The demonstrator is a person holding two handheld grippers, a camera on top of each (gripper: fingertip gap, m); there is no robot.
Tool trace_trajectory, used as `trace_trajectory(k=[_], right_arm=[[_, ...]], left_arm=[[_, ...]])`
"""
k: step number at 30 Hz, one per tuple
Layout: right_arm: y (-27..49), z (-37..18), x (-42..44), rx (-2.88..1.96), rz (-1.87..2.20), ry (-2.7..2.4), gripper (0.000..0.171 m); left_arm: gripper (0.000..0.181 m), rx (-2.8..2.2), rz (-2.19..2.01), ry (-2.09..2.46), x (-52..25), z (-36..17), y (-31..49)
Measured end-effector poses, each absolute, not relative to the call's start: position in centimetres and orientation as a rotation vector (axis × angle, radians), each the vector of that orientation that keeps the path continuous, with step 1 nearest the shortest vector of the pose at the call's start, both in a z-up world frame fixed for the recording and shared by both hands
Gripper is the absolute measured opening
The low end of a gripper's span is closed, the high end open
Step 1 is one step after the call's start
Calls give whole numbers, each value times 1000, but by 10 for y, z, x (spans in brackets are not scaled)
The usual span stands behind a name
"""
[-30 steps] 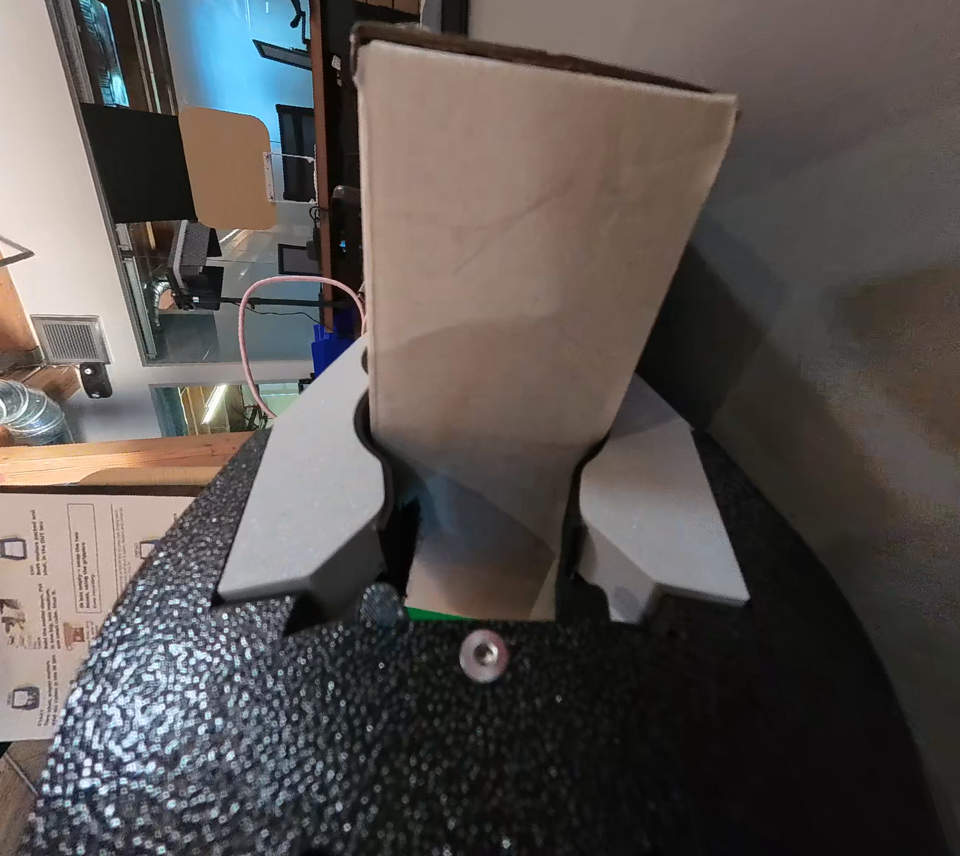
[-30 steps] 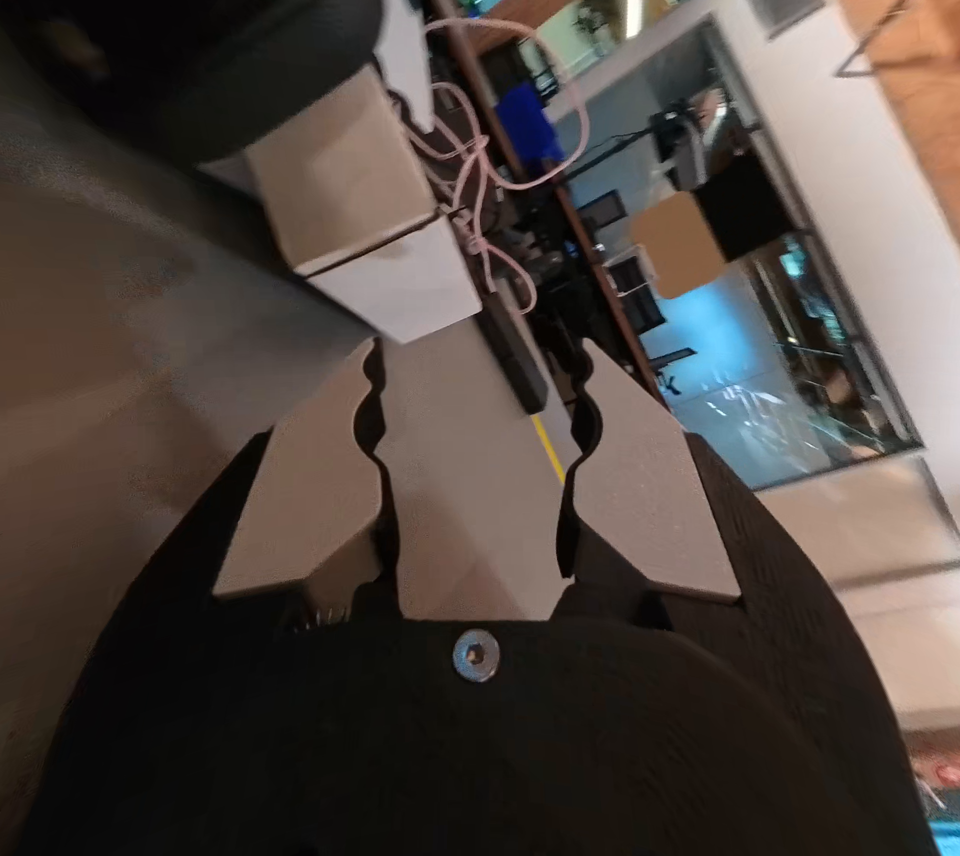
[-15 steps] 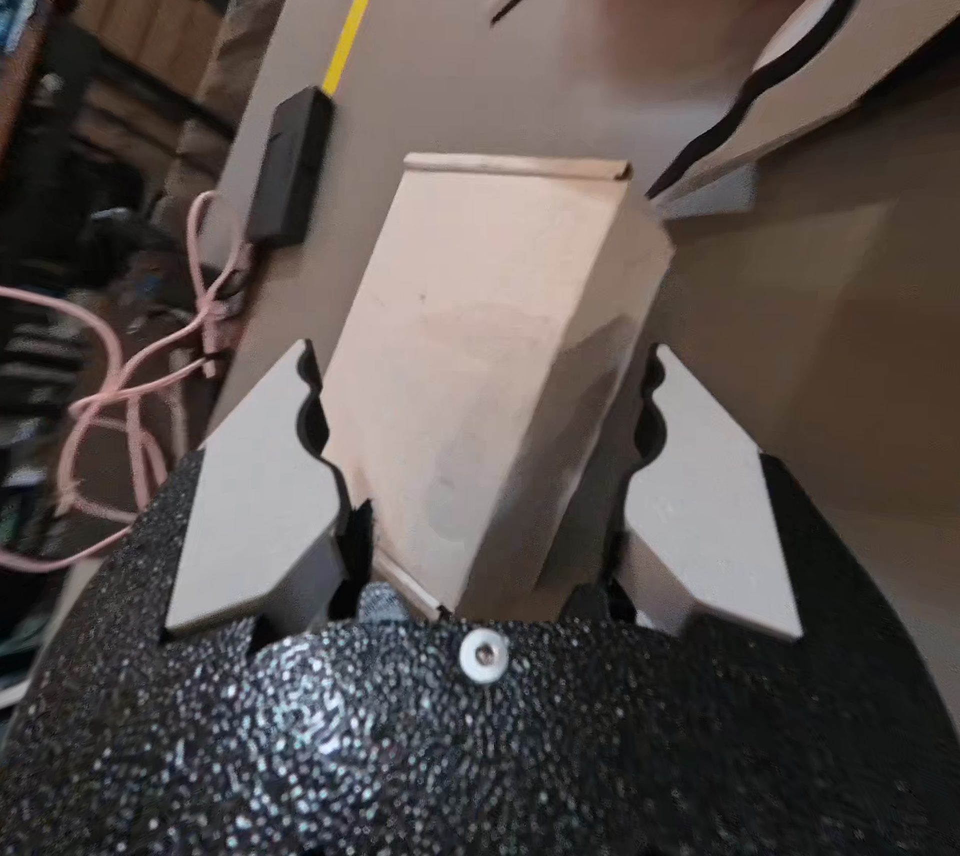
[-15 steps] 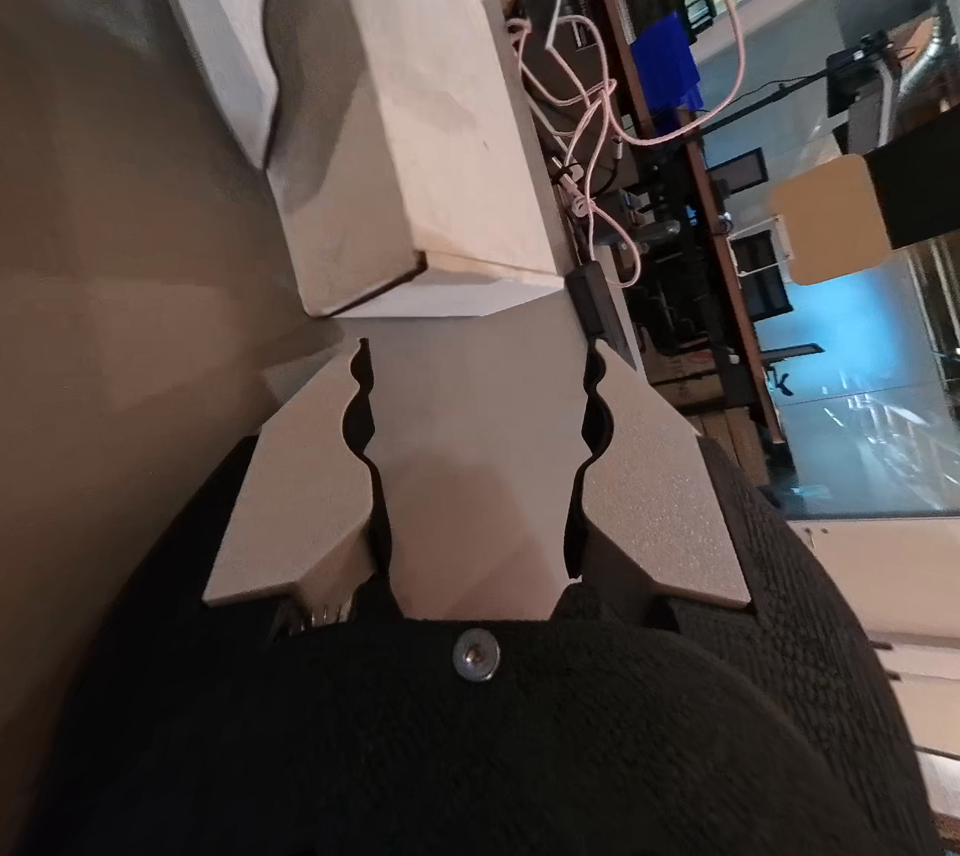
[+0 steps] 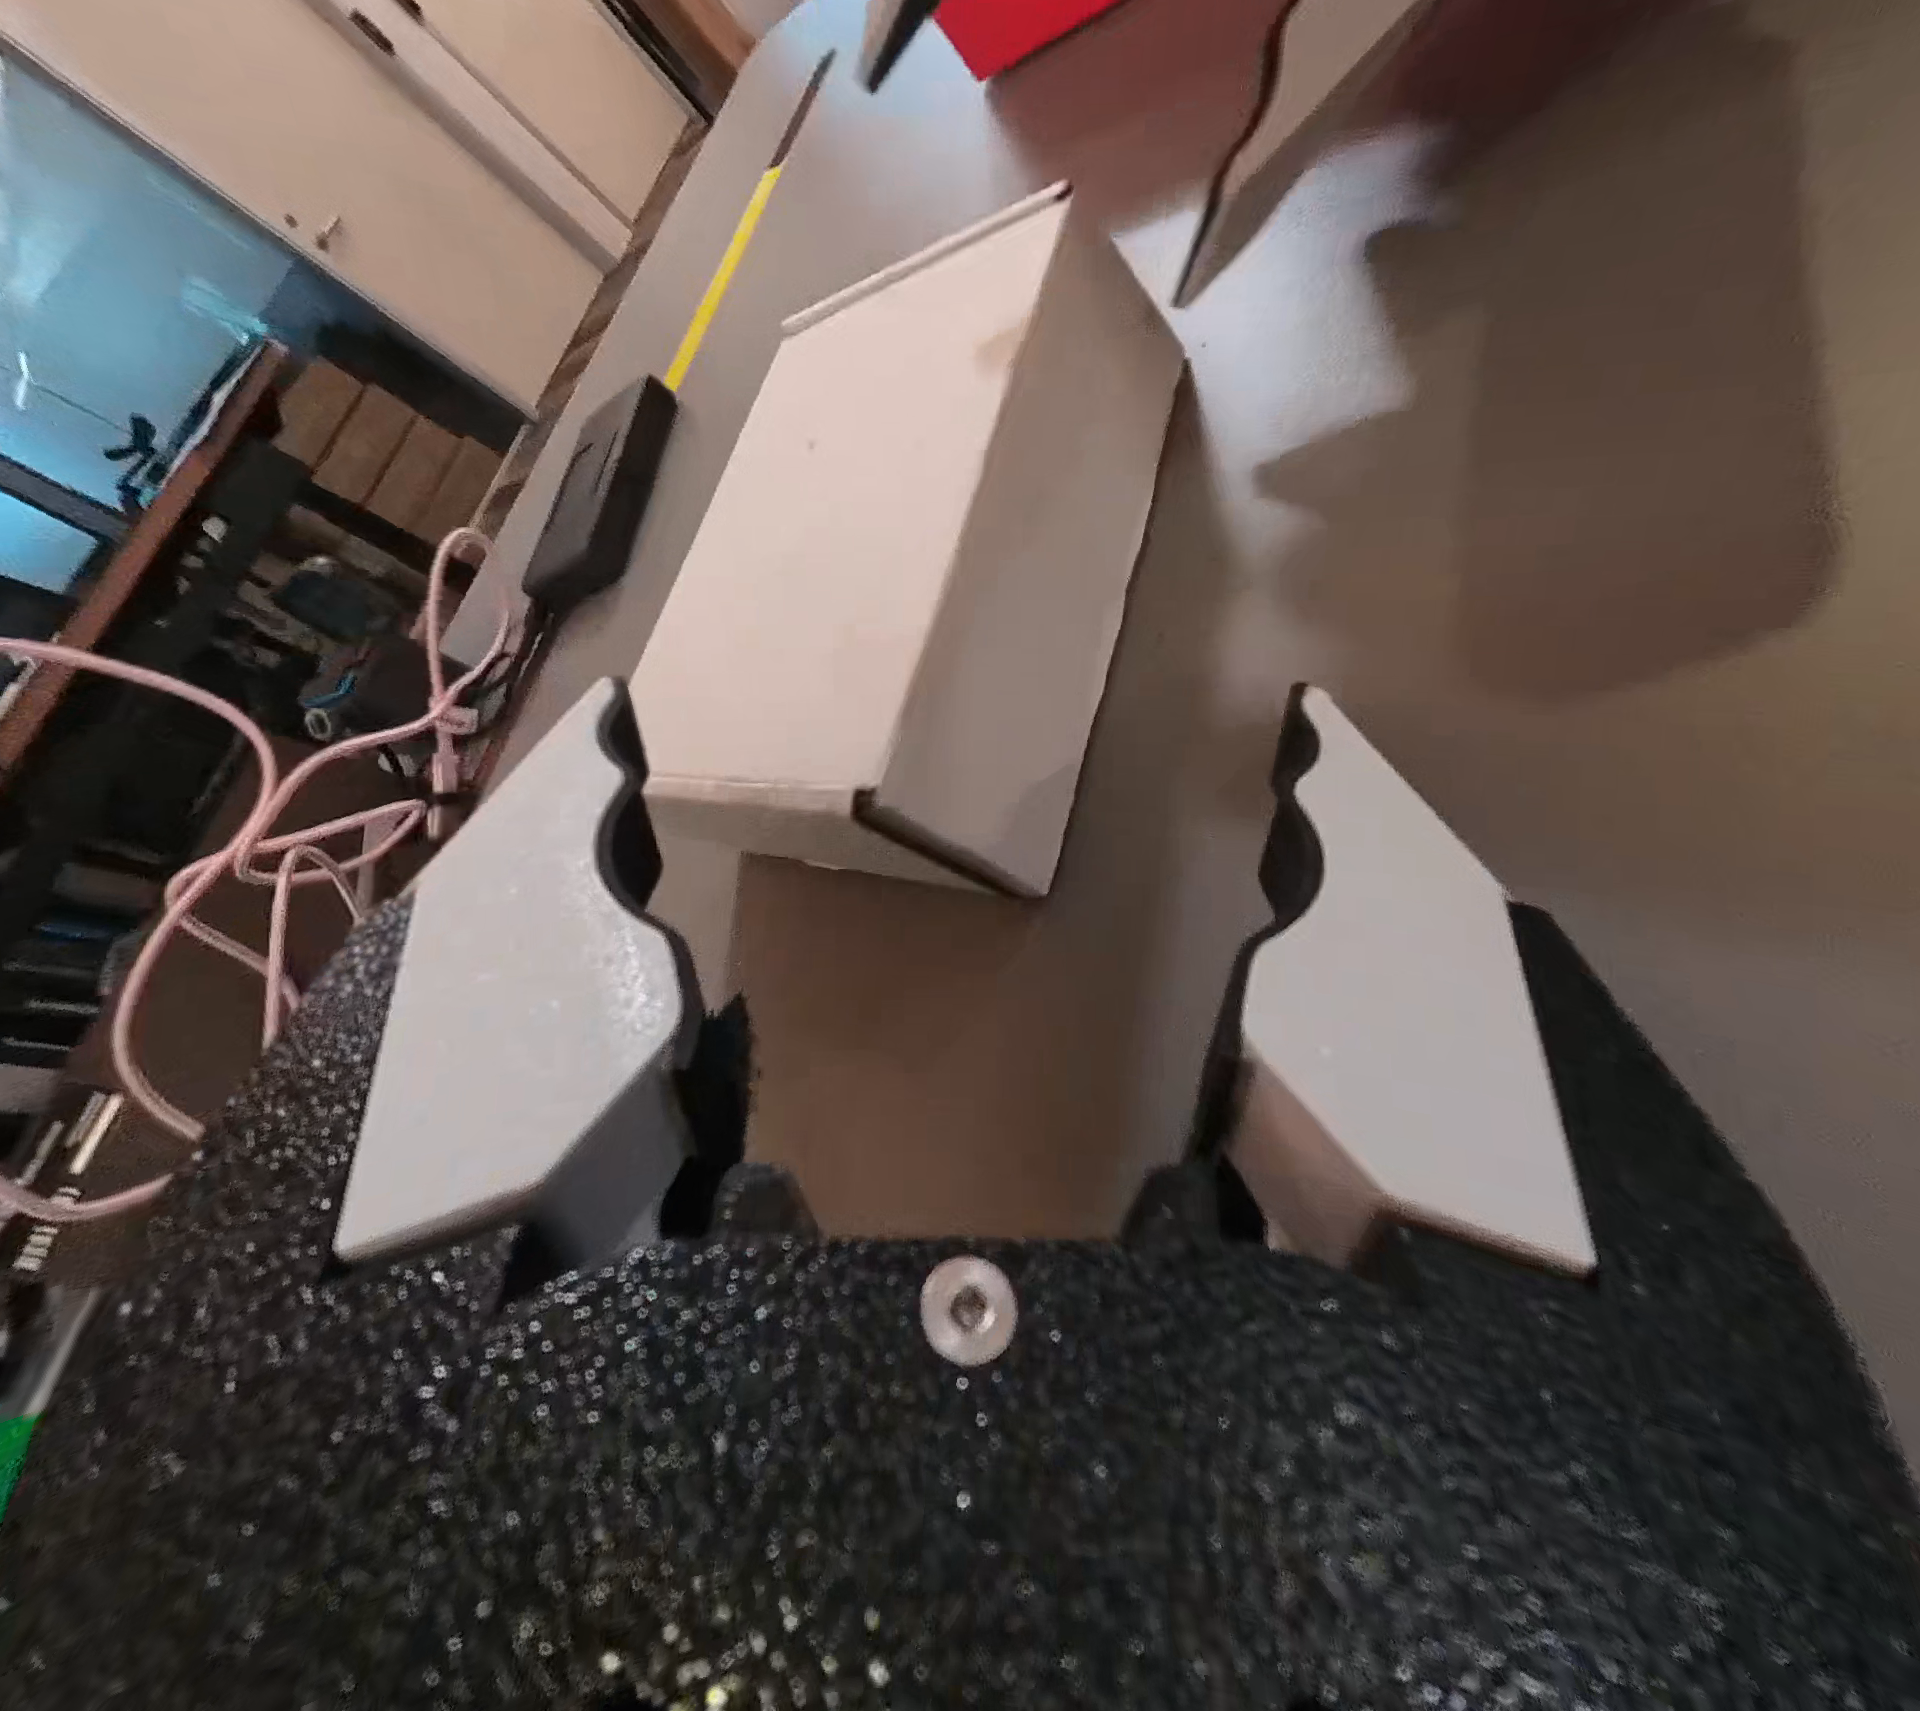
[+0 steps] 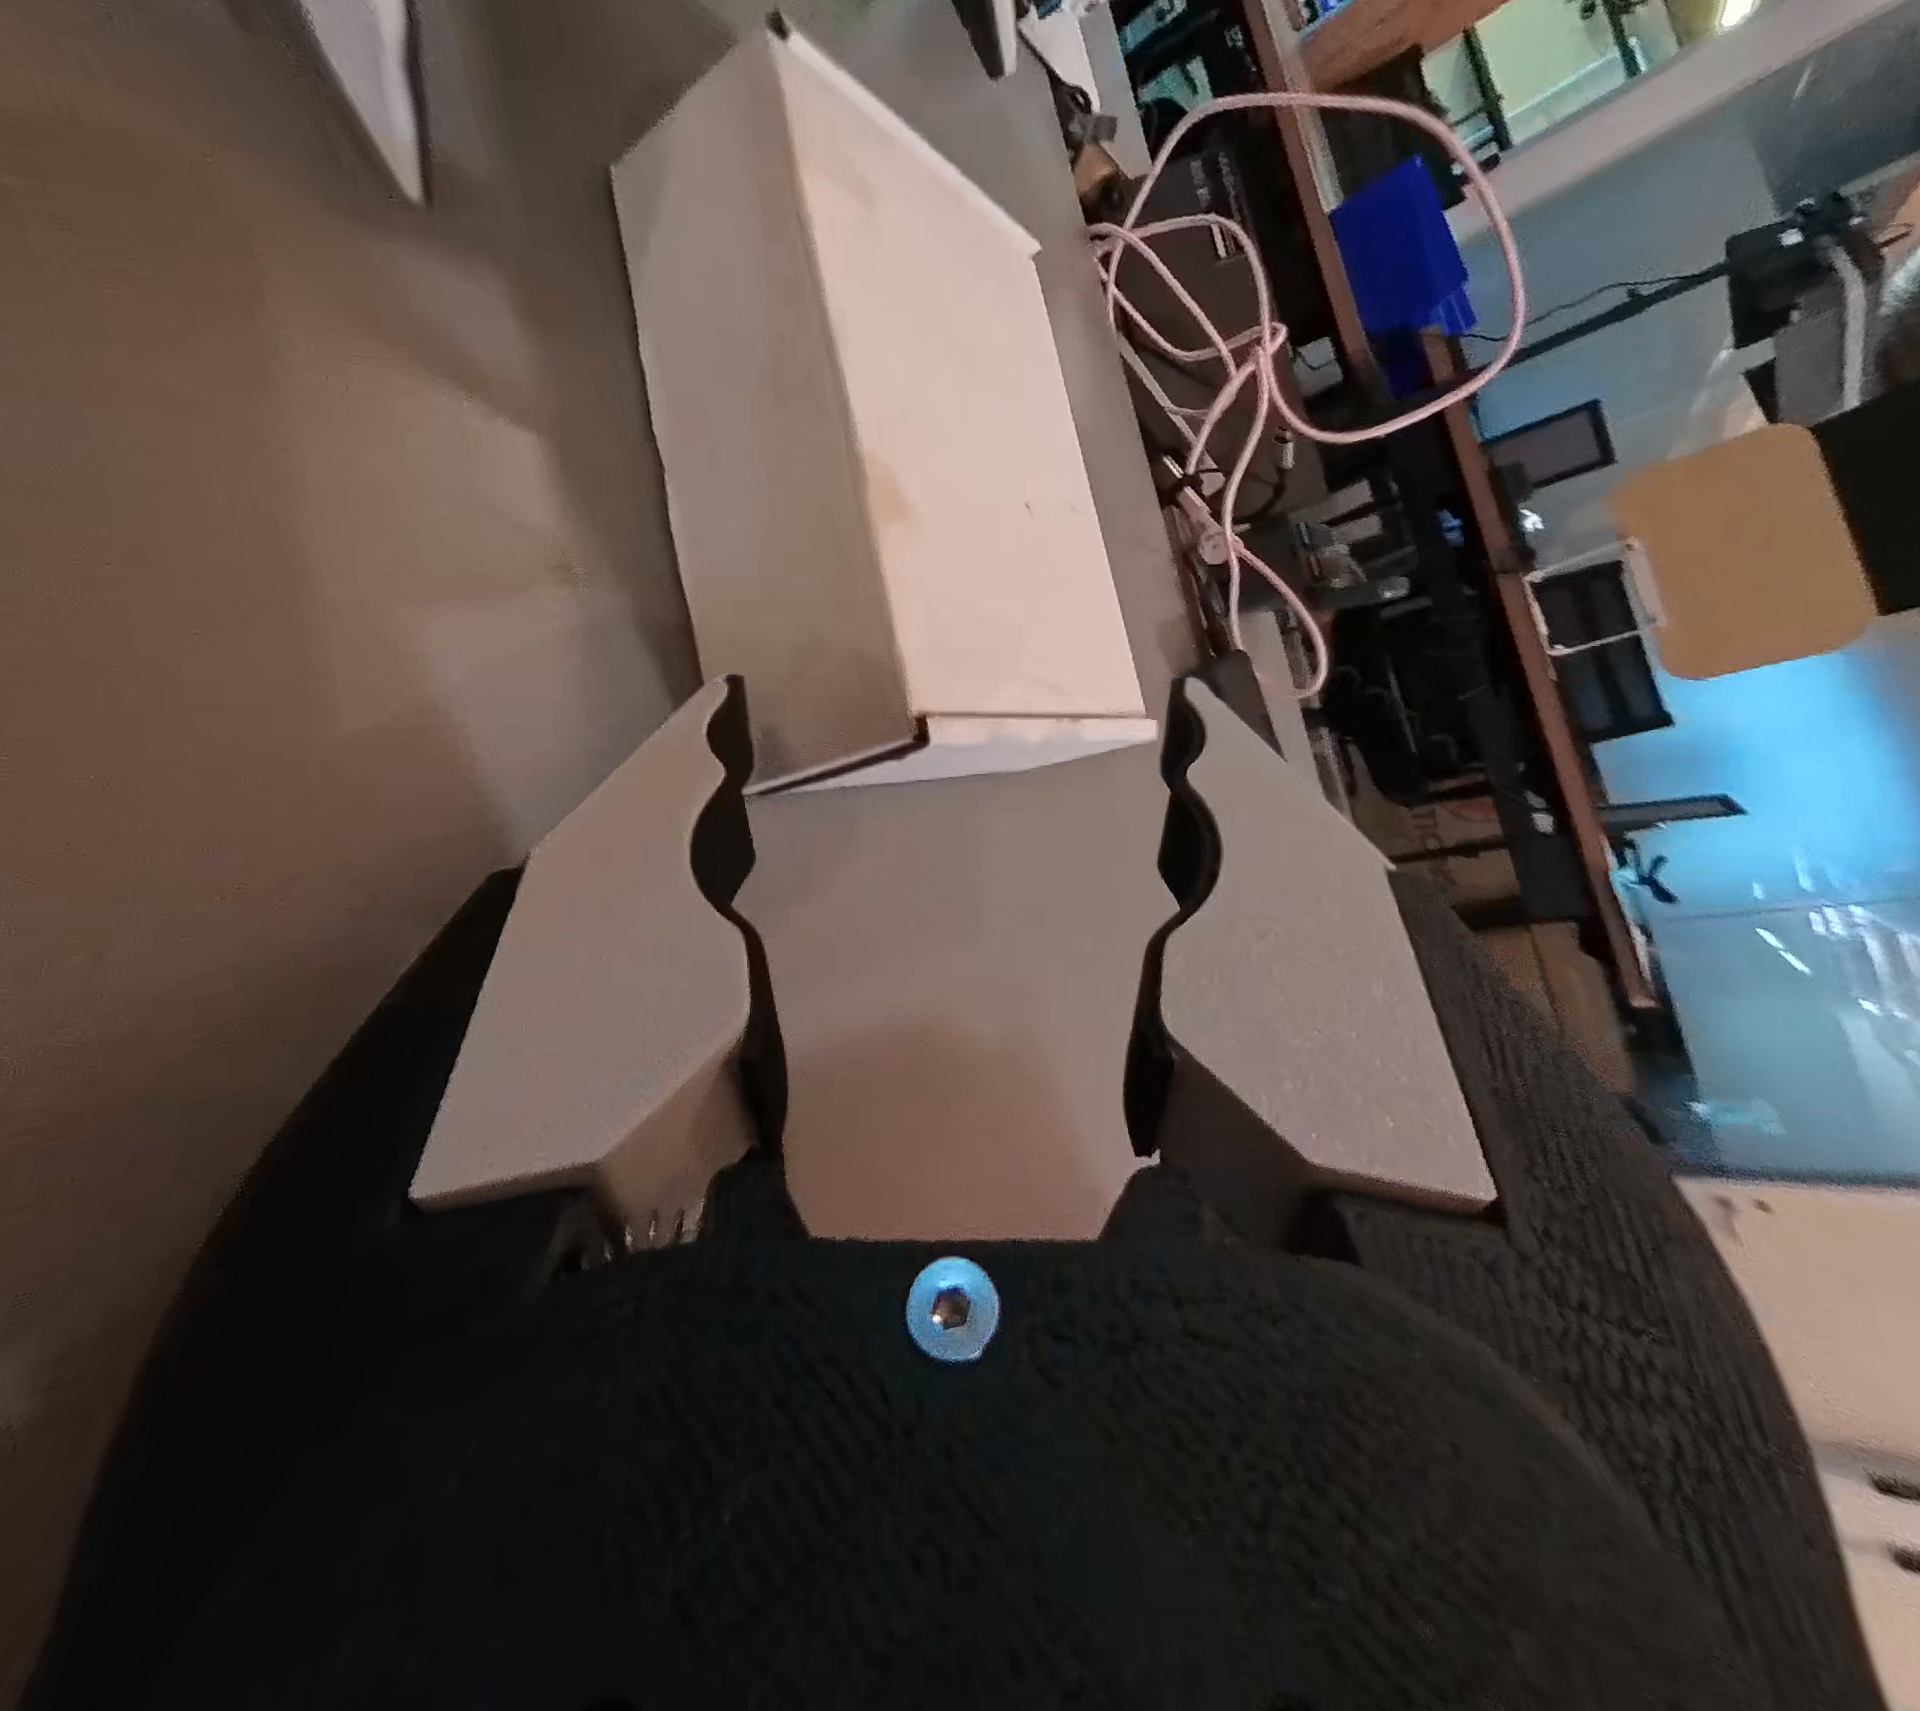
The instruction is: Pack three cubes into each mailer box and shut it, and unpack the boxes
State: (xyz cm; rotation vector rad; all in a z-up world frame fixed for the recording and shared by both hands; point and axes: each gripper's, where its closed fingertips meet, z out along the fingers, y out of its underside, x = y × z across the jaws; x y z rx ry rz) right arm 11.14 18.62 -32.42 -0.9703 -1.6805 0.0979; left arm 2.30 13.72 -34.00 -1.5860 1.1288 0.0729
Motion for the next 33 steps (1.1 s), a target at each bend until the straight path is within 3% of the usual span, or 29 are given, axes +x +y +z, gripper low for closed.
trace_trajectory(k=[3, 8, 15, 22, 33], right_arm=[[184, -327, 110, -991, 128, -1690, 79], [174, -326, 97, -1133, 385, -1622, 77], [186, -333, 104, -1507, 690, -1472, 94], [178, -368, 109, -1703, 727, -1575, 94], [154, -368, 105, -1675, 748, -1643, 92]], left_arm=[[114, -1637, 51, 1085, 20, -339, 141], [90, -1628, 78, 1082, 20, -346, 143], [105, -1780, -27, 861, 9, -339, 150], [115, -1964, -224, 762, 10, -355, 145], [117, -2069, -375, 767, 21, -363, 122]])
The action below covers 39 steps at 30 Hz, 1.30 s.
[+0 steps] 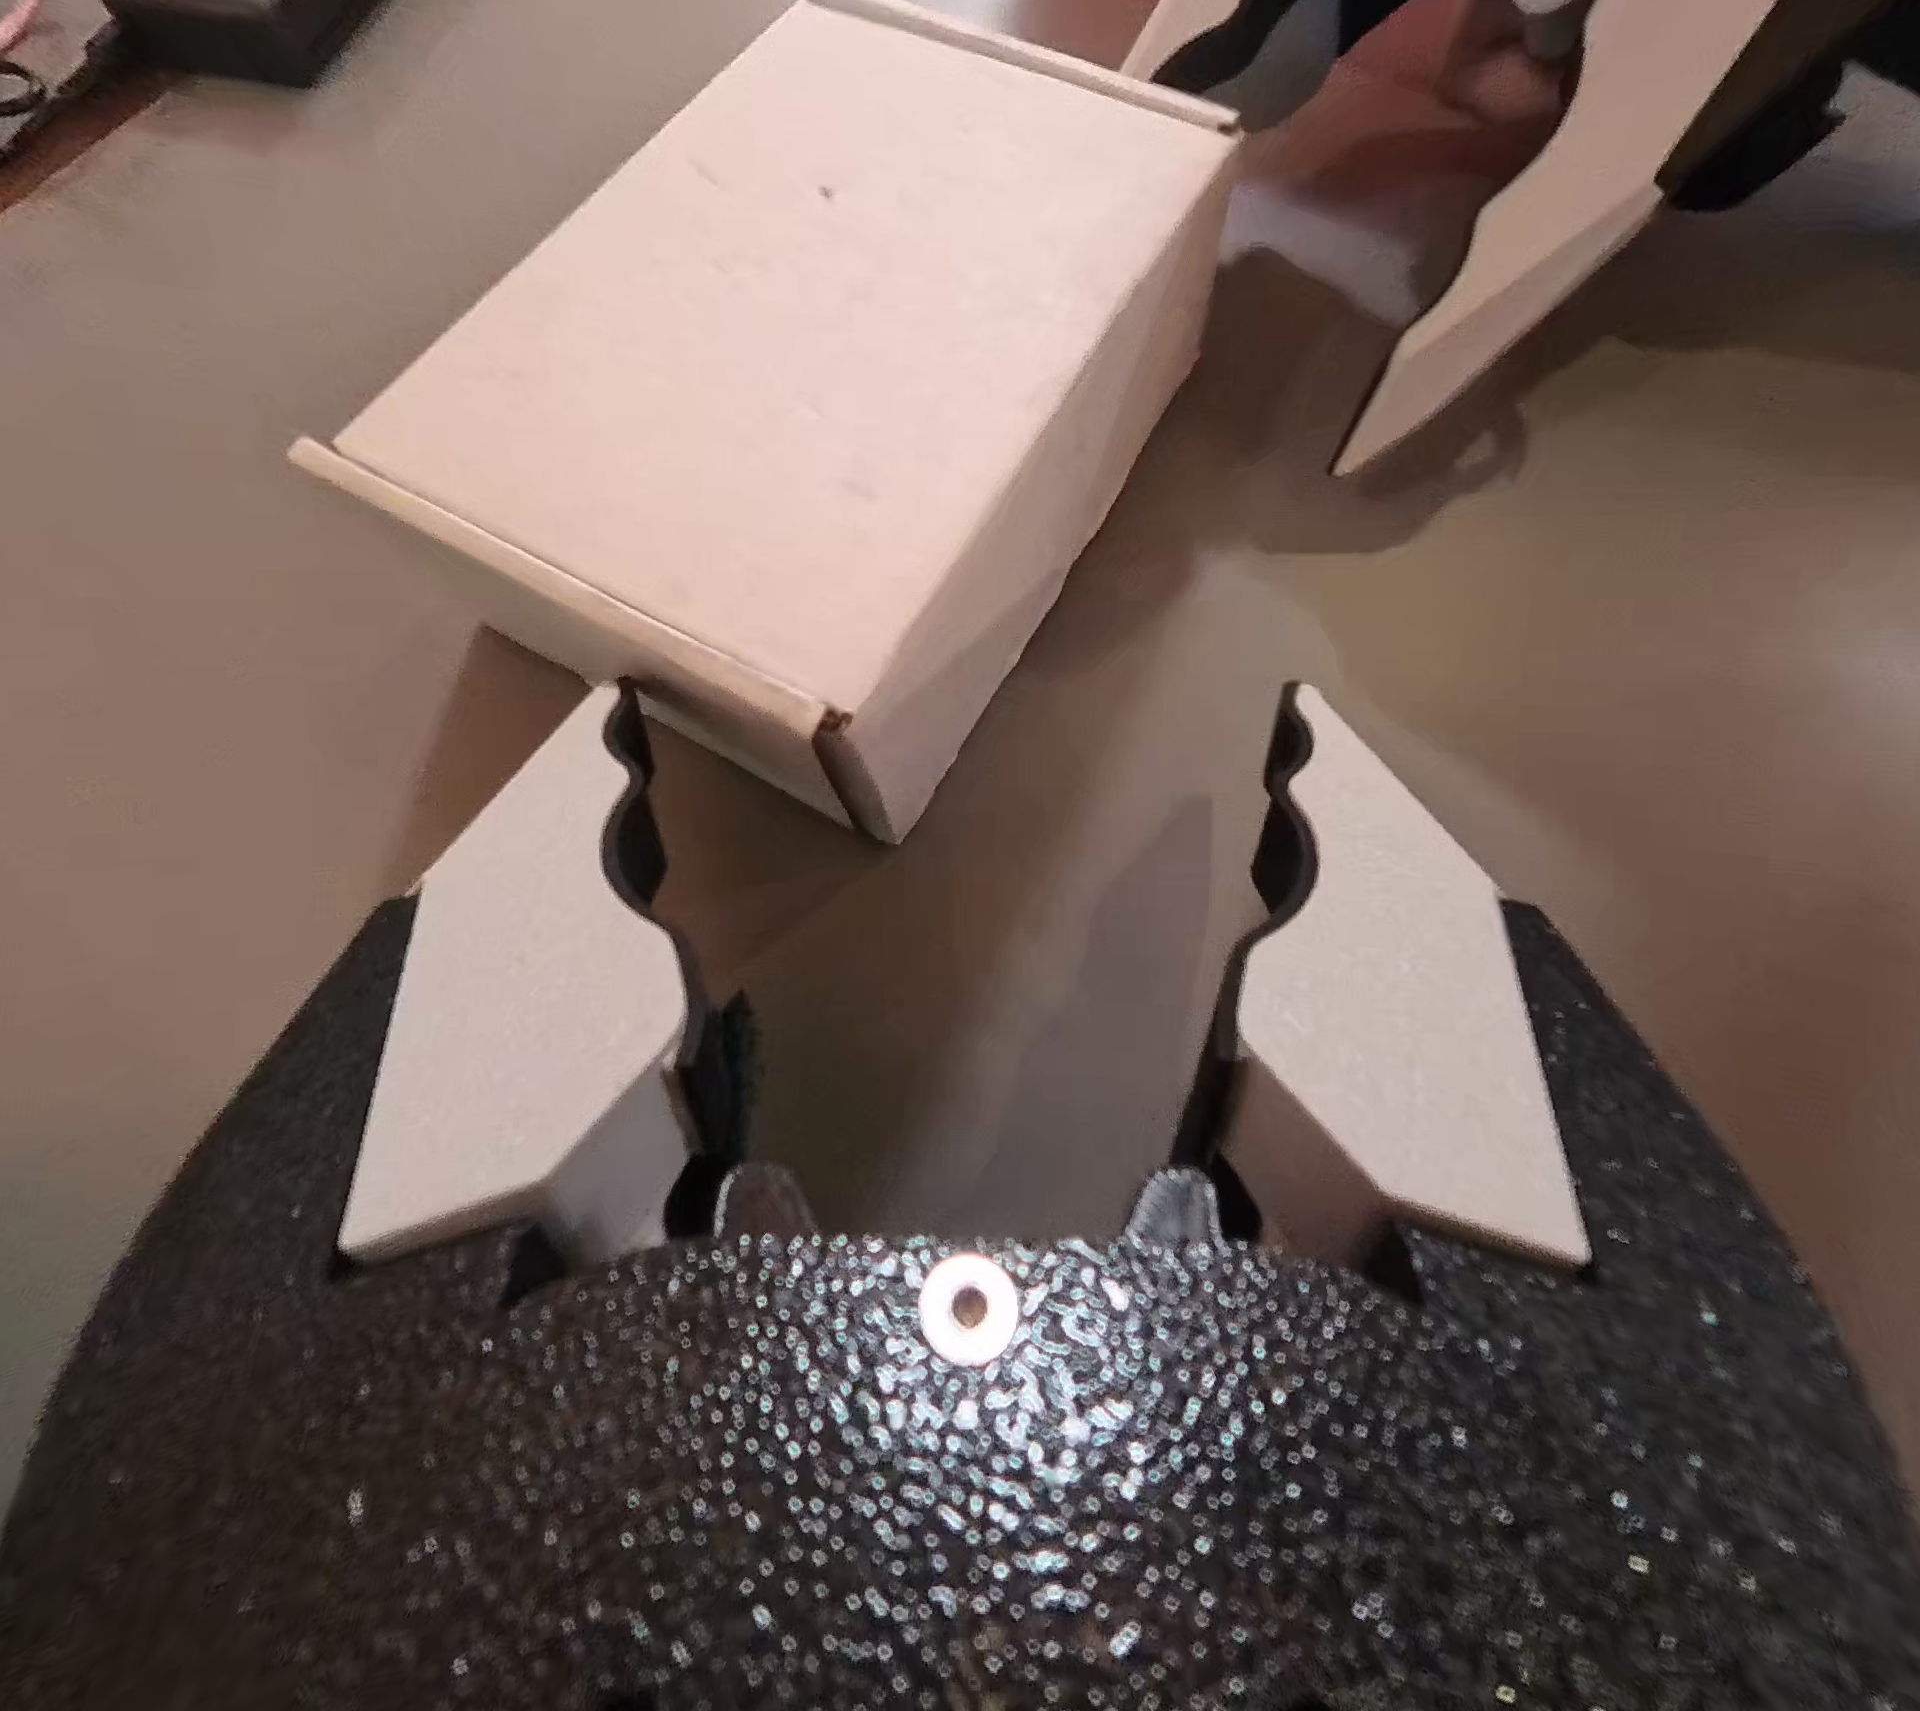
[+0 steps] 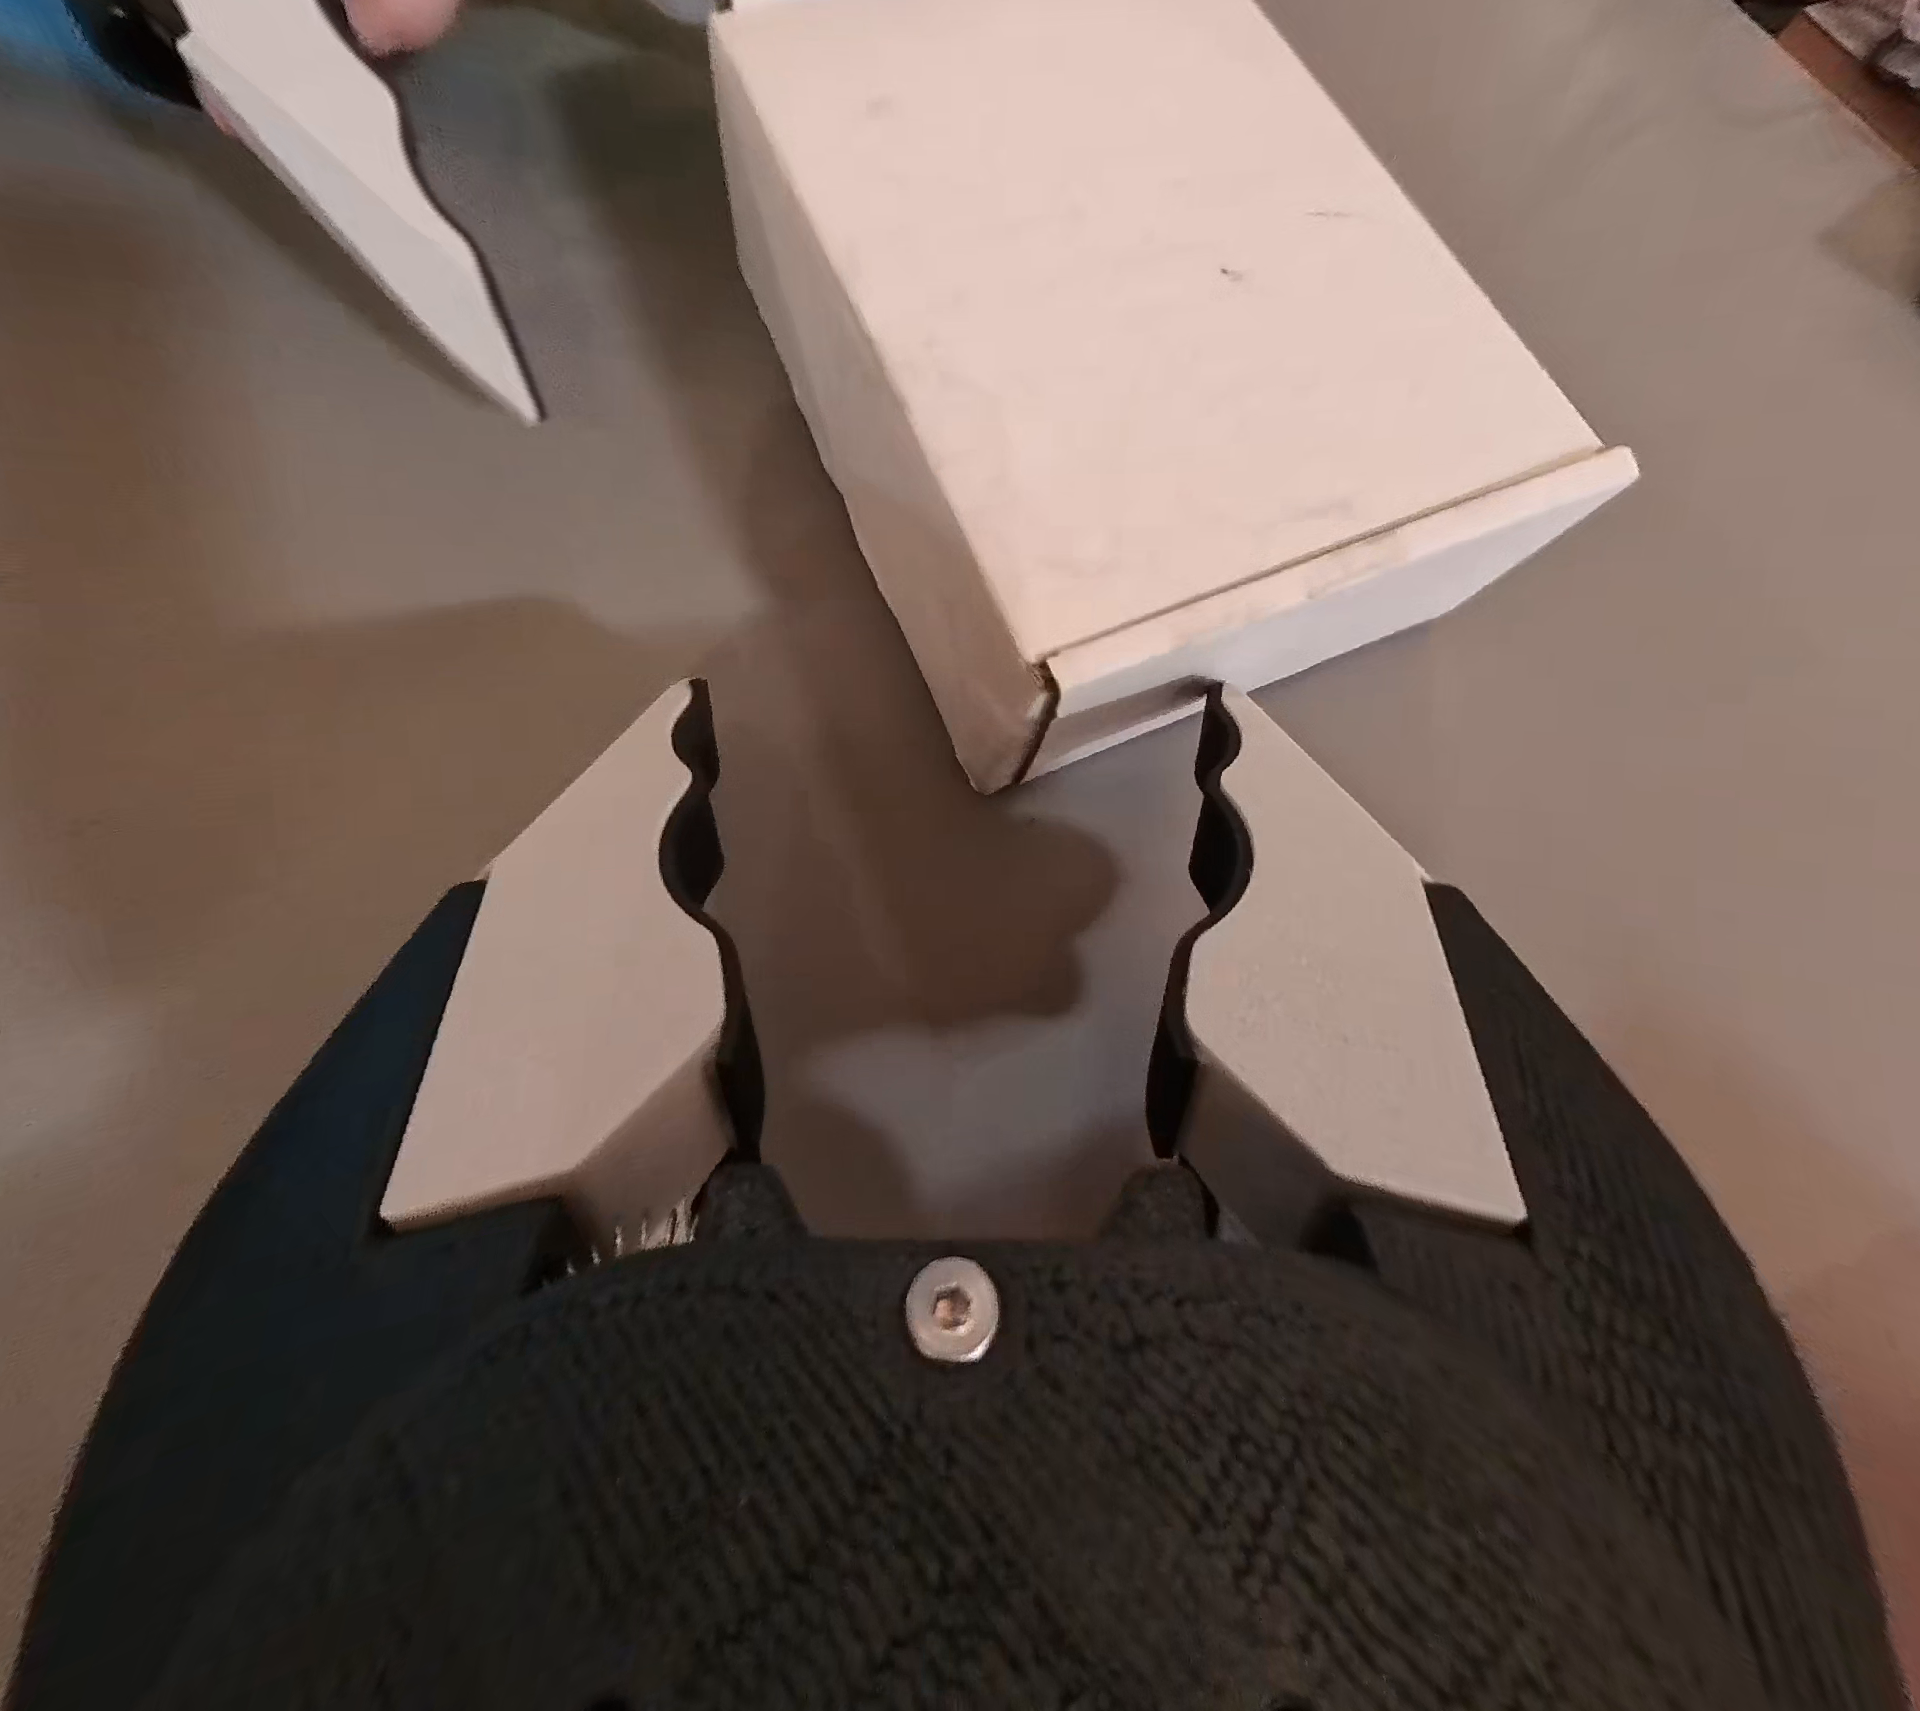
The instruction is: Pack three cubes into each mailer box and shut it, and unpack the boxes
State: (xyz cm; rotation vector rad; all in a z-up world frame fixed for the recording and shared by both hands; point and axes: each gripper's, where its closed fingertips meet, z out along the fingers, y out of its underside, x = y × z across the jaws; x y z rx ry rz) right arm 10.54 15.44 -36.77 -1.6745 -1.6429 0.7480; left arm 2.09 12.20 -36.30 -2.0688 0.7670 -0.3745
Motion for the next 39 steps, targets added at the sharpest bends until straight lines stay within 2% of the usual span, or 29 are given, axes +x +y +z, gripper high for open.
trace_trajectory(k=[7, 11, 15, 20, 27, 30, 34, 39], right_arm=[[115, -365, 122, -1664, 826, -1607, 87], [99, -365, 134, -1619, 755, -1651, 82], [103, -348, 145, -1471, 542, -1635, 85], [70, -328, 136, -1238, 570, -1676, 85], [58, -328, 133, -1194, 588, -1681, 85], [59, -326, 135, -1157, 514, -1680, 85], [68, -329, 133, -1052, 283, -1703, 85], [77, -325, 116, -831, -20, -1719, 86]], left_arm=[[114, -2074, -351, 854, 36, -365, 72], [105, -2048, -300, 888, 37, -364, 47], [120, -1900, -176, 865, 24, -338, 49], [160, -1805, -187, 979, 31, -316, 77], [160, -1983, -408, 1049, 36, -356, 108], [150, -1993, -423, 1123, 36, -370, 105], [147, -1950, -511, 1138, 42, -366, 101], [146, -2074, -784, 930, 43, -351, 105]])
